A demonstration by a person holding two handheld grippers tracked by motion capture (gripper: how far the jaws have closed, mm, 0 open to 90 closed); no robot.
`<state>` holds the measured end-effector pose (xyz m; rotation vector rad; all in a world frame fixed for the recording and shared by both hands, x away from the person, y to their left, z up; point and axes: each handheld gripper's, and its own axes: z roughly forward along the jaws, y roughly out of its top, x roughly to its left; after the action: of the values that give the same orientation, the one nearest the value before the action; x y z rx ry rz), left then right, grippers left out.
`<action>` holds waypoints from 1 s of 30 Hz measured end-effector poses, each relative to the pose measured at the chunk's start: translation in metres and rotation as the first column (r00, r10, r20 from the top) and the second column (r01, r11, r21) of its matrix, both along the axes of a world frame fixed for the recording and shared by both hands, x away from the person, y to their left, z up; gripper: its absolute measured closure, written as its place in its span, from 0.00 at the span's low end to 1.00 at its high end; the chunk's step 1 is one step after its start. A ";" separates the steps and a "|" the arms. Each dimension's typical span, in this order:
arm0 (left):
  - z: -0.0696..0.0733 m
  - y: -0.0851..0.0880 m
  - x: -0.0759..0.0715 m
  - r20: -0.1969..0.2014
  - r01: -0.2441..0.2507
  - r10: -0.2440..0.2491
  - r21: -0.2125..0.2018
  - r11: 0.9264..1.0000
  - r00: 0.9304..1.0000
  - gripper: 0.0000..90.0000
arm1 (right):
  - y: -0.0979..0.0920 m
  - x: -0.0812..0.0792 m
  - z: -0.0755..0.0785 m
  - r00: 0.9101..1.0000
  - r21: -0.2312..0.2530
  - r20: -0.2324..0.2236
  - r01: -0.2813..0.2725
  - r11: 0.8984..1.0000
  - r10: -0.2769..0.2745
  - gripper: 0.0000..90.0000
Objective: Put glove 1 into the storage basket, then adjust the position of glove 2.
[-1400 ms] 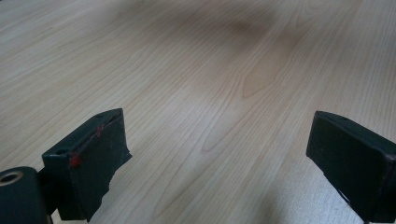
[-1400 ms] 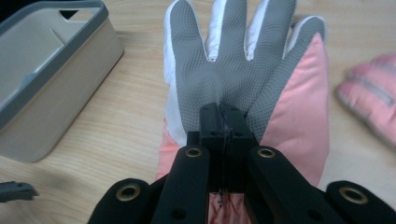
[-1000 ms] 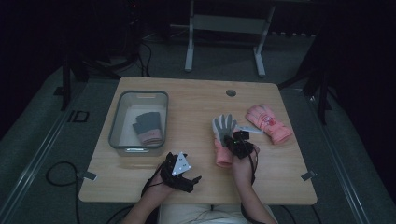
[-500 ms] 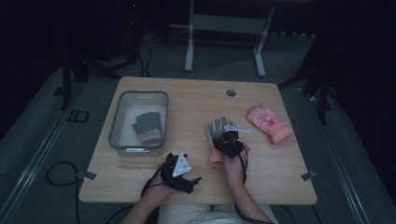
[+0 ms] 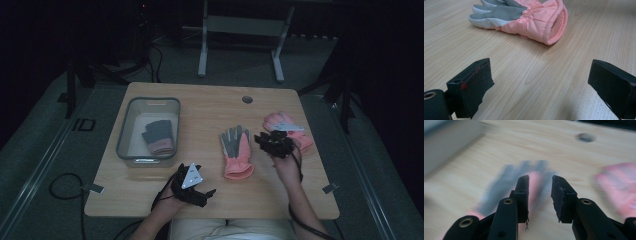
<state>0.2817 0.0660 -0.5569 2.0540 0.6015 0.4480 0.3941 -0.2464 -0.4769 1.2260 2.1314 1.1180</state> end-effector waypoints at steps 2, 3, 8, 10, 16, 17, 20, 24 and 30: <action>0.000 0.000 0.000 -0.001 -0.002 0.002 0.003 1.000 1.000 0.06 | -0.011 0.004 0.001 1.000 -0.021 0.003 0.011 1.000 -0.011 0.75; 0.000 0.000 0.000 -0.001 -0.002 0.002 0.003 1.000 1.000 0.06 | -0.011 0.004 0.001 1.000 -0.021 0.003 0.011 1.000 -0.011 0.75; 0.001 -0.002 -0.001 0.002 -0.004 0.004 -0.005 1.000 1.000 0.06 | -0.085 0.041 0.005 0.999 -0.141 -0.007 0.052 0.989 -0.054 0.65; 0.001 -0.002 -0.001 0.001 -0.006 0.006 -0.005 1.000 1.000 0.06 | -0.090 0.044 0.005 0.998 -0.160 -0.006 0.058 0.985 -0.060 0.65; 0.002 0.001 0.000 0.001 -0.017 0.017 -0.013 1.000 1.000 0.06 | -0.112 0.074 -0.005 0.997 -0.226 -0.055 0.049 0.973 -0.063 0.62; 0.002 0.001 0.000 0.001 -0.017 0.017 -0.013 1.000 1.000 0.06 | -0.112 0.074 -0.005 0.997 -0.226 -0.055 0.049 0.973 -0.063 0.62; 0.002 0.000 -0.001 -0.001 -0.017 0.017 -0.021 1.000 1.000 0.06 | -0.116 0.085 -0.013 0.995 -0.248 -0.079 0.045 0.968 -0.066 0.58; 0.002 -0.002 -0.002 0.005 -0.008 0.008 -0.015 1.000 1.000 0.06 | -0.119 0.100 -0.029 0.987 -0.308 -0.137 0.040 0.951 -0.085 0.56; 0.000 -0.002 -0.001 -0.013 -0.001 0.001 0.014 1.000 1.000 0.06 | -0.121 0.108 -0.038 0.977 -0.295 -0.192 0.029 0.955 -0.089 0.57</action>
<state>0.2812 0.0639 -0.5572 2.0714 0.6087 0.4415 0.5016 -0.3675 -0.5153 1.2985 2.2919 0.6451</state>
